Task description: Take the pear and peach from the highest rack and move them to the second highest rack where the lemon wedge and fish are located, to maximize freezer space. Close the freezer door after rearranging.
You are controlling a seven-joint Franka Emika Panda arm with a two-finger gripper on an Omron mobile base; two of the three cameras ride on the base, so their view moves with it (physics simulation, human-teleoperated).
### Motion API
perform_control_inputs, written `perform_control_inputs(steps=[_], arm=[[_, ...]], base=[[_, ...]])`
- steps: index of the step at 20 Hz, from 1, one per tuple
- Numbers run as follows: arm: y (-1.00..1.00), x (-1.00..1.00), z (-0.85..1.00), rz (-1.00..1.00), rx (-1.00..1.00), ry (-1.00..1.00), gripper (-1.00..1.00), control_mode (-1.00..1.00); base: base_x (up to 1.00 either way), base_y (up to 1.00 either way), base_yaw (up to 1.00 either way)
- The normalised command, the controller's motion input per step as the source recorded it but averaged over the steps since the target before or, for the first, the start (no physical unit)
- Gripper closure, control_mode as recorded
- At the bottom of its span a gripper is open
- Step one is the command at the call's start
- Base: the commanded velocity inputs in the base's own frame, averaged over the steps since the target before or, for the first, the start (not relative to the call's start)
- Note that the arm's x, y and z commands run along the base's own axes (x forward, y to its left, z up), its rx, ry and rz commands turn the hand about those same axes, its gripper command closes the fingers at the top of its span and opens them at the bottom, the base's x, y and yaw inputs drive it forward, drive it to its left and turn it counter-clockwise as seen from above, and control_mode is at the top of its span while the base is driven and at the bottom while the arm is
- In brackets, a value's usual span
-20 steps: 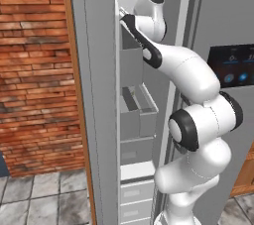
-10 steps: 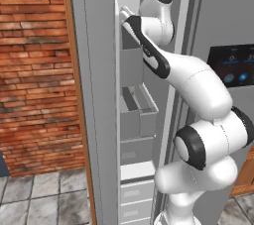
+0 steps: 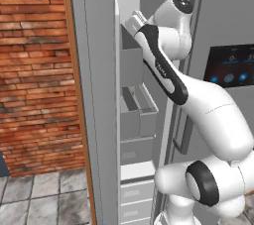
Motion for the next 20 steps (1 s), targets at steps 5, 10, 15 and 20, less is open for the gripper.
perform_control_inputs(steps=[5, 10, 15, 20], arm=[[-0.31, -0.88, -0.1, -0.02, 0.07, 0.0, 1.0, -1.0], [-0.26, -0.58, -0.32, -0.03, 0.02, 0.0, 1.0, -1.0], [-0.16, -0.2, -0.47, -0.02, 0.0, 0.0, 1.0, -1.0], [-0.07, 0.0, -0.56, 0.0, 0.0, 0.0, 1.0, -1.0]], base=[[0.0, 0.0, 0.0], [0.0, 0.0, 0.0], [0.0, 0.0, 0.0], [0.0, 0.0, 0.0]])
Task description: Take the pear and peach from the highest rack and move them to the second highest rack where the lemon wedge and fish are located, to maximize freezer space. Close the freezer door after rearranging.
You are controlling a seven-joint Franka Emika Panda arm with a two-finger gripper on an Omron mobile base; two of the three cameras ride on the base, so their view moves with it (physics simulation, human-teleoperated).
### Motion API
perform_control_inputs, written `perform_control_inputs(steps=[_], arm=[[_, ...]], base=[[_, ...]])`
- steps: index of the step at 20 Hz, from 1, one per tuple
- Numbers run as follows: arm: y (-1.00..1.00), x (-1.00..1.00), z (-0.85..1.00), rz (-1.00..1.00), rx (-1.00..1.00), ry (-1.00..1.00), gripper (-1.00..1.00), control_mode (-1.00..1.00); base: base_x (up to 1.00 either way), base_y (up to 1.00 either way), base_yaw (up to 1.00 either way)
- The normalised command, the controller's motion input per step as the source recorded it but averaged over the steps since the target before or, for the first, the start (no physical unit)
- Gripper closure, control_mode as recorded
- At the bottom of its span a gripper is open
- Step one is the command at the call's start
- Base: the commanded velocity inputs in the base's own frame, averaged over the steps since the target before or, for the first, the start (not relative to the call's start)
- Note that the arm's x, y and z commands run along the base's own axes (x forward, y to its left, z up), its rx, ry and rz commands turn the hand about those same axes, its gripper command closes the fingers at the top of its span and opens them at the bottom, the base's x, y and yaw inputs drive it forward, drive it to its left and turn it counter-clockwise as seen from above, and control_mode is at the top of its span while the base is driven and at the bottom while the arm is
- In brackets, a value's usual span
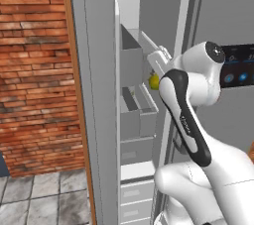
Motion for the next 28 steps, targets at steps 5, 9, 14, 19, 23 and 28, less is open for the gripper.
perform_control_inputs(steps=[5, 9, 14, 19, 23, 28], arm=[[0.0, 0.06, -0.5, 0.0, 0.0, 0.0, 1.0, -1.0], [0.0, 0.25, -0.4, -0.01, 0.0, 0.0, 1.0, -1.0], [0.03, 0.47, -0.19, -0.04, 0.0, 0.02, 1.0, -1.0], [0.07, 0.65, -0.13, -0.04, 0.0, 0.07, 1.0, -1.0], [0.28, 0.53, -0.14, -0.03, 0.0, 0.08, 1.0, -1.0], [0.15, 0.42, -0.17, -0.01, 0.0, 0.06, 1.0, -1.0]], base=[[0.0, 0.0, 0.0], [0.0, 0.0, 0.0], [0.0, 0.0, 0.0], [0.0, 0.0, 0.0], [0.0, 0.0, 0.0], [0.0, 0.0, 0.0]])
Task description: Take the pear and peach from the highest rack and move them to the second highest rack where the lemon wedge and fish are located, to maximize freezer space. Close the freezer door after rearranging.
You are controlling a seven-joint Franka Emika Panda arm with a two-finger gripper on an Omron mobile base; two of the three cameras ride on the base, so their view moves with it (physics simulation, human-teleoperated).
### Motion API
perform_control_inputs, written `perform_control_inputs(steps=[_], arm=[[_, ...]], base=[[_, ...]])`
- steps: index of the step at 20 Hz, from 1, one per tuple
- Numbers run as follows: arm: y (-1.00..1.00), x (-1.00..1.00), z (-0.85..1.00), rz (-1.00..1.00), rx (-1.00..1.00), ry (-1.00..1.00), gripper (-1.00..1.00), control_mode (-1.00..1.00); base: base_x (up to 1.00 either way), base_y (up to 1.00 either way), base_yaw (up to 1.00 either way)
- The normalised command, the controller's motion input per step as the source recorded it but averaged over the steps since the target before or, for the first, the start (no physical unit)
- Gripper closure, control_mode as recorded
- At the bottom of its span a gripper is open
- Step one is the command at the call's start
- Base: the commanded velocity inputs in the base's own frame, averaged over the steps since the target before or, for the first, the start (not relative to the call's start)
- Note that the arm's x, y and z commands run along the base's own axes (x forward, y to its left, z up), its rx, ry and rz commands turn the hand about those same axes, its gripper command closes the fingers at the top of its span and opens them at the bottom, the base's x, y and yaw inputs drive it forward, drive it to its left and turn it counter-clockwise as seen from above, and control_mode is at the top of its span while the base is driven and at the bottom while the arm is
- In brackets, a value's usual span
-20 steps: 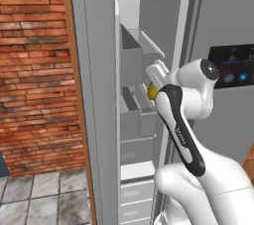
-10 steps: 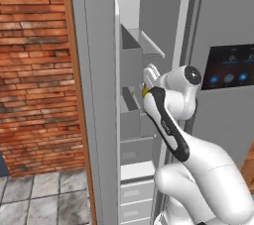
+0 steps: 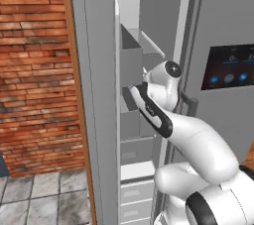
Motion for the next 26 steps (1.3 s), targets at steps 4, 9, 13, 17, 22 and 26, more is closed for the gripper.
perform_control_inputs(steps=[4, 9, 13, 17, 22, 26], arm=[[0.0, 0.41, -0.23, -0.02, 0.0, 0.02, 1.0, -1.0], [0.0, 0.33, -0.28, -0.04, 0.0, 0.0, 1.0, -1.0], [0.0, 0.26, -0.28, -0.05, 0.0, 0.0, 1.0, -1.0], [0.0, 0.17, -0.18, -0.08, 0.0, 0.0, 1.0, -1.0], [-0.02, 0.17, -0.07, -0.1, 0.0, 0.0, 1.0, -1.0], [0.0, 0.11, -0.01, -0.11, 0.01, 0.0, 1.0, -1.0]], base=[[0.0, 0.0, 0.0], [0.0, 0.0, 0.0], [0.0, 0.0, 0.0], [0.0, 0.0, 0.0], [0.0, 0.0, 0.0], [0.0, 0.0, 0.0]])
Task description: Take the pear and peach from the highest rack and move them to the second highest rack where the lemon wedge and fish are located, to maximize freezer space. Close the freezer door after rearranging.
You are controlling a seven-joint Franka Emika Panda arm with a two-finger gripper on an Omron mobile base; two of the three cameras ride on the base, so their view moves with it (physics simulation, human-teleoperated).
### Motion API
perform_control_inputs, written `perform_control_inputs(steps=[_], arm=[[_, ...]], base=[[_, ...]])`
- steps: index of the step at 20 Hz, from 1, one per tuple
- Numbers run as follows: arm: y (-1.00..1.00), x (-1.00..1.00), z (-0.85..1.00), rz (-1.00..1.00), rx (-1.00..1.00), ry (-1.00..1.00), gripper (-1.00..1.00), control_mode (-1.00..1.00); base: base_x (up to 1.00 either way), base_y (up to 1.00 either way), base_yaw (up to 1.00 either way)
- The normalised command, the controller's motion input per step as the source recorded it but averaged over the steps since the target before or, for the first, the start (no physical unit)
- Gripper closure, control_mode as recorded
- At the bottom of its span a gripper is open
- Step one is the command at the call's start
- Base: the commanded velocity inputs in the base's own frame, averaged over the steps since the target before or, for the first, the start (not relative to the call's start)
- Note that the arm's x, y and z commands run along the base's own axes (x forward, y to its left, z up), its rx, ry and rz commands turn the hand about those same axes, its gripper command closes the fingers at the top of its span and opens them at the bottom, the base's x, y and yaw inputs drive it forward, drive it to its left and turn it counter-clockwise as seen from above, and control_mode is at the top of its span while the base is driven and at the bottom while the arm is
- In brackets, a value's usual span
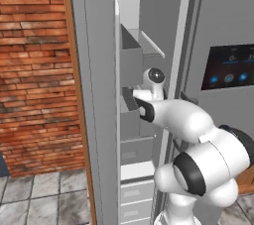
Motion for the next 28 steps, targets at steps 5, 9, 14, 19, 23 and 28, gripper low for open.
perform_control_inputs(steps=[5, 9, 14, 19, 23, 28], arm=[[-0.03, 0.18, 0.0, -0.11, 0.03, 0.0, 1.0, -1.0], [-0.11, 0.27, 0.0, -0.09, 0.06, 0.01, -1.0, -1.0], [-0.28, 0.1, 0.0, -0.05, 0.1, 0.0, -1.0, -1.0], [-0.06, -0.06, 0.0, 0.0, 0.09, 0.0, -1.0, -1.0], [0.01, -0.38, 0.0, 0.0, 0.04, 0.0, -1.0, -1.0], [0.0, -0.46, 0.07, 0.0, 0.02, 0.0, -1.0, -1.0]], base=[[0.0, 0.0, 0.0], [0.0, 0.0, 0.0], [0.0, 0.0, 0.0], [0.0, 0.0, 0.0], [0.0, 0.0, 0.0], [0.0, 0.0, 0.0]])
